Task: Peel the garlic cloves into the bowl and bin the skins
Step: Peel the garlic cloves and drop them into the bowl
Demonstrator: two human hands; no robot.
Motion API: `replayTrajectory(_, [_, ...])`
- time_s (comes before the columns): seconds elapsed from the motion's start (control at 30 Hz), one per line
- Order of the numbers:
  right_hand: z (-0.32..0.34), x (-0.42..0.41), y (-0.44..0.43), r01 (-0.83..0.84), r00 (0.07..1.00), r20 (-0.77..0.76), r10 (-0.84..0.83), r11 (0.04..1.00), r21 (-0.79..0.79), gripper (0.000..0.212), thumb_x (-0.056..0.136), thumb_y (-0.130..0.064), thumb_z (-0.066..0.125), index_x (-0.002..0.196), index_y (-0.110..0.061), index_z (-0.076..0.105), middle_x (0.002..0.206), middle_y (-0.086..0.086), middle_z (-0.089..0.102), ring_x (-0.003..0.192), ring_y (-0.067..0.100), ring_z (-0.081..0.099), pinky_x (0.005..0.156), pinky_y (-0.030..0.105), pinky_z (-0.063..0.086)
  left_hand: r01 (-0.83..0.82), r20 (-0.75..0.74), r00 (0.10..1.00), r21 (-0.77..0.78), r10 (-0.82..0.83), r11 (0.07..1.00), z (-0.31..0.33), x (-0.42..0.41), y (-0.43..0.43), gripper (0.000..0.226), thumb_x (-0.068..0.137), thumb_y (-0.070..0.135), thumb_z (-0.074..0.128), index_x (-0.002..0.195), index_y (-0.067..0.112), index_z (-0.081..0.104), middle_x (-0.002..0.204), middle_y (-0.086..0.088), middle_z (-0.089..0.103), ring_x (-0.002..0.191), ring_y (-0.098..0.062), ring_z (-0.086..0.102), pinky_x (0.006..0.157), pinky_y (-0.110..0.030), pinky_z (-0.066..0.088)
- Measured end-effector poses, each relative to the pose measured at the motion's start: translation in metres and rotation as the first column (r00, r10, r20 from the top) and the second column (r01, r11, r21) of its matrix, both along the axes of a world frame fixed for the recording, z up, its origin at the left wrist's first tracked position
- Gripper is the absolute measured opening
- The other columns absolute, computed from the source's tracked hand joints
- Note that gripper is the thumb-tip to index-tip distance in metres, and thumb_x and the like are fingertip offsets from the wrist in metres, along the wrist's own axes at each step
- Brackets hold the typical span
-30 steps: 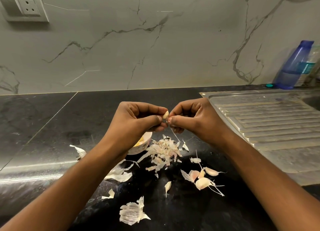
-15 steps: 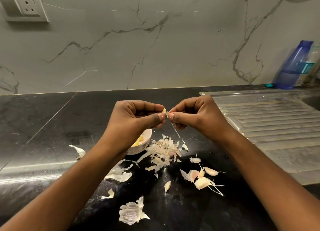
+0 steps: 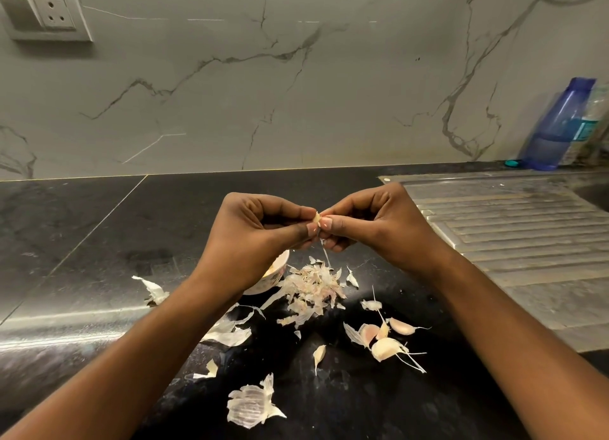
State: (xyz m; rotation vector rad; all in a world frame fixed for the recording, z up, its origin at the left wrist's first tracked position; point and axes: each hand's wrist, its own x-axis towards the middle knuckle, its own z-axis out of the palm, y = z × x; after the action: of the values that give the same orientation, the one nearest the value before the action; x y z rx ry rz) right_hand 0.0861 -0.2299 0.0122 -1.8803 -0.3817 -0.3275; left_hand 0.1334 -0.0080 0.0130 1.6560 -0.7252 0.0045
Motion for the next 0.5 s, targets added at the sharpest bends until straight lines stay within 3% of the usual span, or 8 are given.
replayTrajectory(0.33, [-0.0059,0.0049,0.0052,0.074,0.992,0.098,-0.074,0.997,0.007,0.008,0.095,-0.003,0.075,0.101,0.000,0.080,0.082,0.011,0.079,0.070,0.024,0.076,0.065,0.027,0.063,0.053,-0.081,0.995,-0.120,-0.063,0.991,-0.0001,-0.0019,-0.0017,0.022,0.084,-0.001,0.078,0.106,-0.002,0.077,0.093,-0.014,0.081,0.085,-0.029,0.080,0.076,-0.029,0.065])
replayTrajectory(0.5, [-0.0081,0.0073,0.0070,0.085,0.990,0.109,-0.087,0.996,0.020,0.008,0.097,-0.003,0.074,0.102,0.000,0.080,0.081,0.011,0.078,0.068,0.023,0.075,0.065,0.028,0.062,0.090,-0.179,0.977,-0.167,-0.120,0.982,0.0026,-0.0034,-0.0015,0.030,0.080,0.008,0.076,0.109,-0.002,0.075,0.095,-0.019,0.080,0.087,-0.031,0.080,0.077,-0.027,0.065])
